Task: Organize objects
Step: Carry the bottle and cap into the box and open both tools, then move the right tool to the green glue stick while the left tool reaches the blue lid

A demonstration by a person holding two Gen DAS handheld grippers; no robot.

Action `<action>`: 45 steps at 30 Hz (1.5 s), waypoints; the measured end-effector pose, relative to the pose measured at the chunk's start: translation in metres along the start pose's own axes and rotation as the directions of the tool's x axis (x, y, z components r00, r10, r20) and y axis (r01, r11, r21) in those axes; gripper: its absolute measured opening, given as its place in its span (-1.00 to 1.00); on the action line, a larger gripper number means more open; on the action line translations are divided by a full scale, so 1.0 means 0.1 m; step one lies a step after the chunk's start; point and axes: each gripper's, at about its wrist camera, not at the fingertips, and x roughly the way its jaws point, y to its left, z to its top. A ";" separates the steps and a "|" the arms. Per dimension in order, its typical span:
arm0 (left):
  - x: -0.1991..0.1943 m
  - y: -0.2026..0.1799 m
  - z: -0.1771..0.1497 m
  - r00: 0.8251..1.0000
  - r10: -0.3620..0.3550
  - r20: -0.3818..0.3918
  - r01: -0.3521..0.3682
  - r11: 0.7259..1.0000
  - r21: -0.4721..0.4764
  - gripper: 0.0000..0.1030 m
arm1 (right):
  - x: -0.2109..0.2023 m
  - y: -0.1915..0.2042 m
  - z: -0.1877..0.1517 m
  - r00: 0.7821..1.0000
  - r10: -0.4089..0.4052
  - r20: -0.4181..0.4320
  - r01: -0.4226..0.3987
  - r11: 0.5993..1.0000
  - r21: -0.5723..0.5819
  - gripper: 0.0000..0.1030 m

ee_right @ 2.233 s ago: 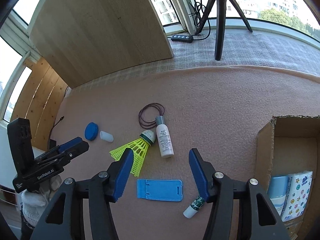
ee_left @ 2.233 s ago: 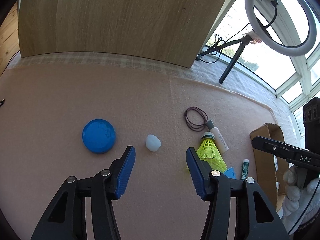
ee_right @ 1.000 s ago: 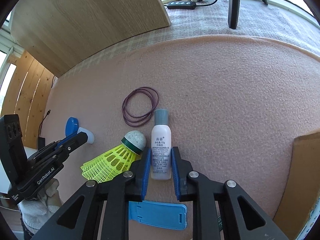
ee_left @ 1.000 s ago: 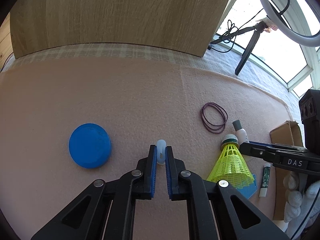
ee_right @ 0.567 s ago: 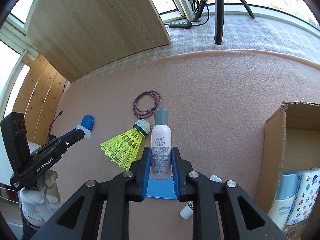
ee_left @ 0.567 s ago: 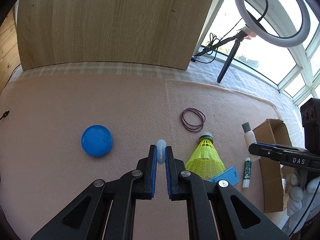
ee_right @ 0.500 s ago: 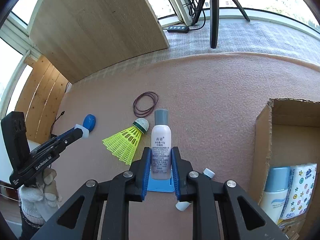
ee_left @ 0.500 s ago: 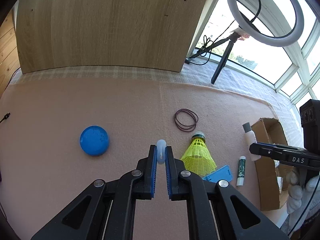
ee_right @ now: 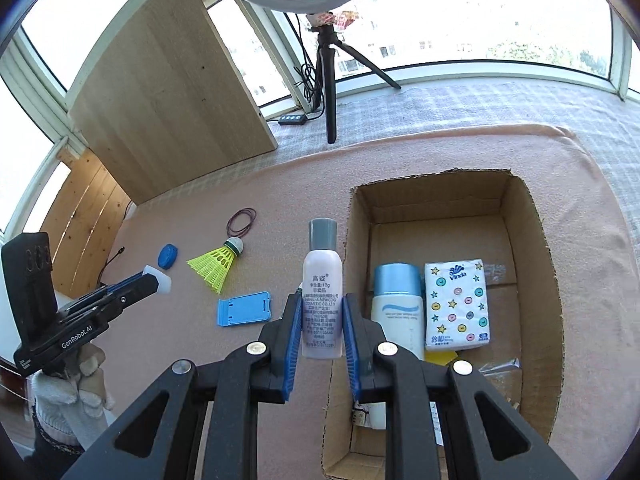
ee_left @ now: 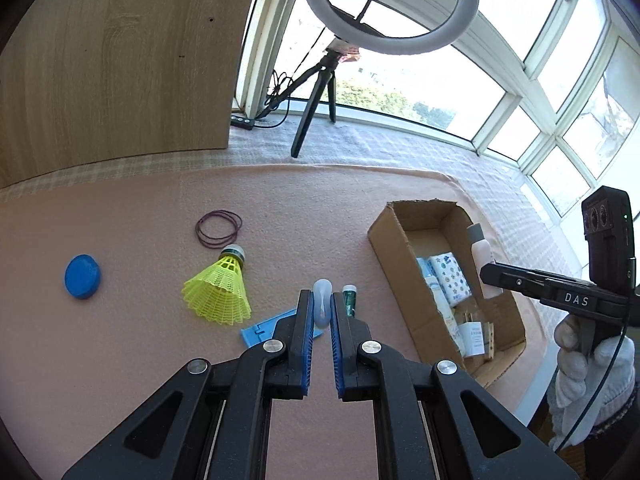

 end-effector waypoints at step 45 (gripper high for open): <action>0.69 -1.59 -0.42 0.967 -0.139 -0.213 0.183 0.961 0.205 -0.25 | -0.44 -0.94 -0.65 0.994 -0.111 0.007 0.108 0.976 0.188 -0.09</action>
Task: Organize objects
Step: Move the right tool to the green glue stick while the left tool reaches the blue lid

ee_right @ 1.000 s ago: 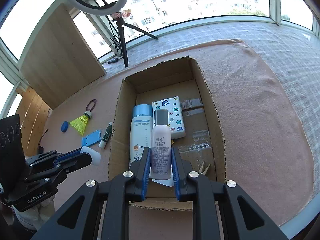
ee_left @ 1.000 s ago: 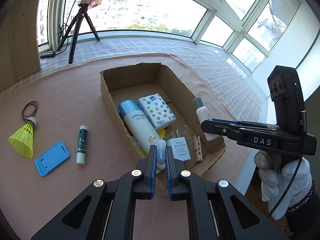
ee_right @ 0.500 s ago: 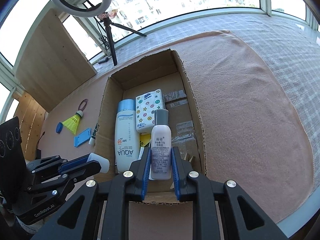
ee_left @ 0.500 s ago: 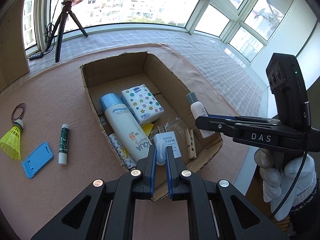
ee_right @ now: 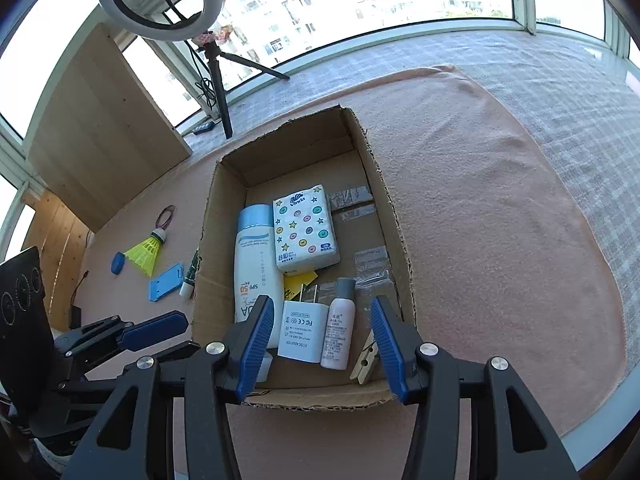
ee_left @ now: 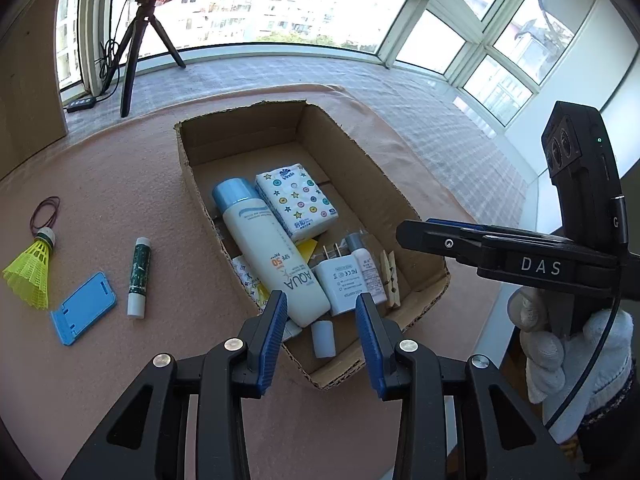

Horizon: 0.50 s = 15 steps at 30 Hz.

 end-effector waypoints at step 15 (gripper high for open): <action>-0.54 0.69 -0.23 0.995 0.088 0.051 -0.081 0.990 -0.118 -0.25 | 0.02 0.46 -0.01 0.997 0.074 -0.002 -0.074 0.997 -0.024 -0.09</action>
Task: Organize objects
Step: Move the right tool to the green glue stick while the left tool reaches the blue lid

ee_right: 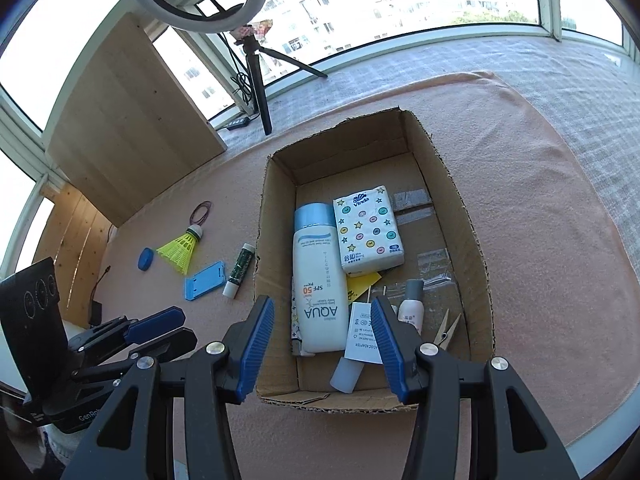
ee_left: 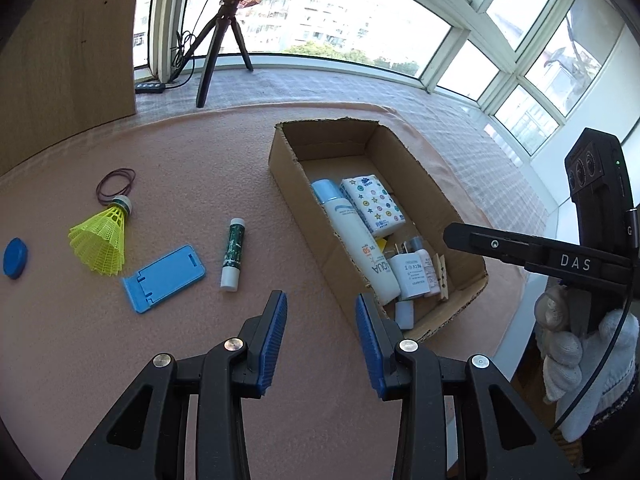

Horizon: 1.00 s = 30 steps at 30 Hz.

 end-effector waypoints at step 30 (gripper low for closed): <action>-0.93 2.42 -0.20 0.961 0.272 0.050 -0.250 0.933 -0.260 0.33 | 1.22 1.24 0.16 0.986 0.027 -0.164 -0.027 1.000 0.004 -0.25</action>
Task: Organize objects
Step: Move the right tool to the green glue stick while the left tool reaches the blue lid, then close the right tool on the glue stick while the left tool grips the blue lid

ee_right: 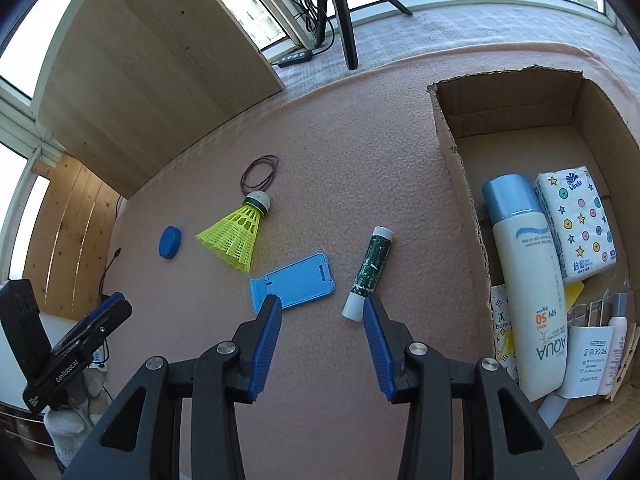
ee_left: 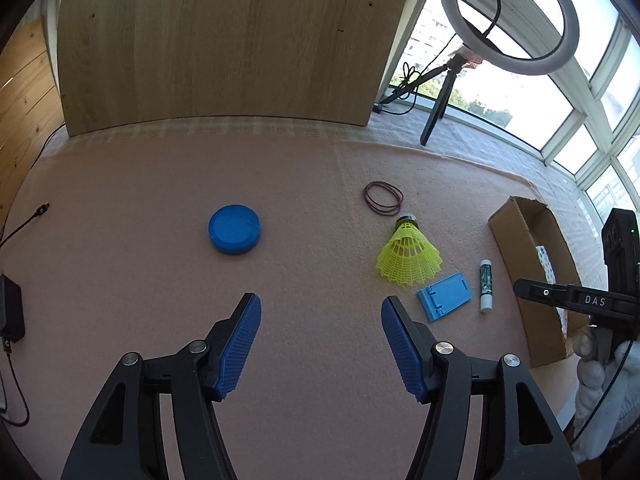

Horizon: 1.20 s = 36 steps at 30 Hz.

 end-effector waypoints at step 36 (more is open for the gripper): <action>1.16 0.62 0.61 0.987 0.130 -0.100 -0.132 0.991 -0.016 0.33 | 0.64 0.02 0.25 0.968 -0.237 -0.080 0.235 0.972 -0.029 -0.47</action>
